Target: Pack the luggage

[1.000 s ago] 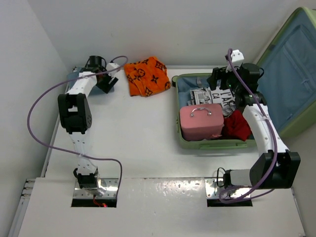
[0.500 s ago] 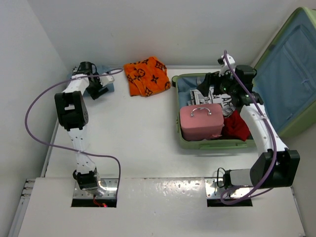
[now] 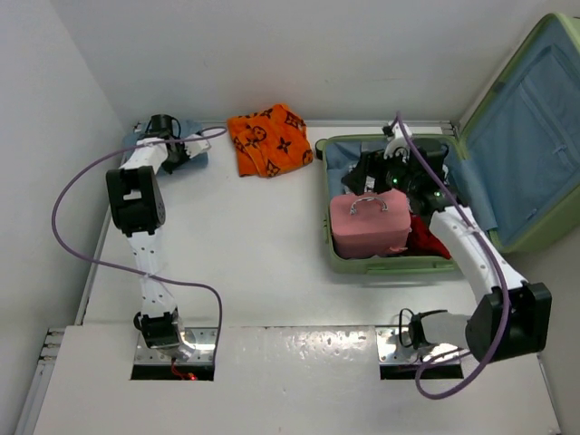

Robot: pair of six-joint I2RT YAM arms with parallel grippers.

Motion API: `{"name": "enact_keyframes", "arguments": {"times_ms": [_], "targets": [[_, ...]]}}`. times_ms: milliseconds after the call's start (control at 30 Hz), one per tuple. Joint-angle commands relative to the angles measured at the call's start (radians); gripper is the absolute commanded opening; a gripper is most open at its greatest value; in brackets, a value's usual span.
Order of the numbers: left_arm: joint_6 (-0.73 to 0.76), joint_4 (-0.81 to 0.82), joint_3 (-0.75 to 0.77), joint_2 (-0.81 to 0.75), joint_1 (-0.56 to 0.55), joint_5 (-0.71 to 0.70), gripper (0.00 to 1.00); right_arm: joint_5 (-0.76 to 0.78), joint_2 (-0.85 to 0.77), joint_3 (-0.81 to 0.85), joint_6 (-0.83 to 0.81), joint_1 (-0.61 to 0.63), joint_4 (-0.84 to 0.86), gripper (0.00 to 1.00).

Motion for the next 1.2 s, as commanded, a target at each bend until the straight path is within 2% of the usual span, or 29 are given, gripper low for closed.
{"name": "enact_keyframes", "arguments": {"times_ms": [0, 33, 100, 133, 167, 233, 300, 333, 467, 633, 733, 833, 933, 1167], "targets": [[-0.133, -0.024, -0.051, -0.046, -0.034, 0.119, 0.0, 0.133, -0.088, -0.084, 0.097, 0.057, 0.111, 0.9], [-0.244, -0.024, -0.071, -0.093, -0.061, 0.172, 0.0, 0.213, -0.097, -0.109, 0.119, 0.082, 0.115, 0.9], [-0.393, -0.024, -0.092, -0.147, -0.103, 0.193, 0.0, 0.274, -0.131, -0.141, 0.172, 0.096, 0.118, 0.9], [-0.591, 0.026, -0.136, -0.203, -0.129, 0.193, 0.0, 0.324, -0.142, -0.15, 0.182, 0.12, 0.117, 0.9], [-0.701, 0.066, -0.167, -0.231, -0.194, 0.065, 0.0, 0.37, -0.145, -0.153, 0.191, 0.125, 0.112, 0.9], [-0.939, 0.102, -0.222, -0.274, -0.27, -0.099, 0.0, 0.41, -0.142, -0.162, 0.228, 0.151, 0.112, 0.9], [-1.029, 0.113, -0.259, -0.336, -0.353, -0.134, 0.0, 0.43, -0.119, -0.161, 0.257, 0.159, 0.118, 0.92], [-1.125, 0.113, -0.287, -0.356, -0.373, -0.123, 0.0, 0.432, -0.111, -0.156, 0.262, 0.174, 0.126, 0.92], [-1.343, 0.099, -0.308, -0.409, -0.44, -0.02, 0.0, 0.432, -0.045, -0.141, 0.335, 0.192, 0.161, 0.93], [-1.527, 0.05, -0.249, -0.42, -0.454, 0.033, 0.0, 0.432, 0.071, -0.132, 0.421, 0.229, 0.239, 0.97], [-1.665, 0.024, -0.185, -0.385, -0.414, 0.121, 0.0, 0.432, 0.123, -0.13, 0.429, 0.254, 0.297, 0.98], [-1.721, -0.01, -0.129, -0.348, -0.401, 0.188, 0.0, 0.403, 0.185, -0.114, 0.407, 0.284, 0.4, 0.99], [-1.787, -0.031, -0.085, -0.328, -0.381, 0.242, 0.0, 0.365, 0.255, -0.046, 0.369, 0.321, 0.422, 0.99], [-1.846, -0.031, -0.072, -0.328, -0.381, 0.303, 0.0, 0.432, 0.406, 0.086, 0.263, 0.427, 0.47, 0.99]]}}
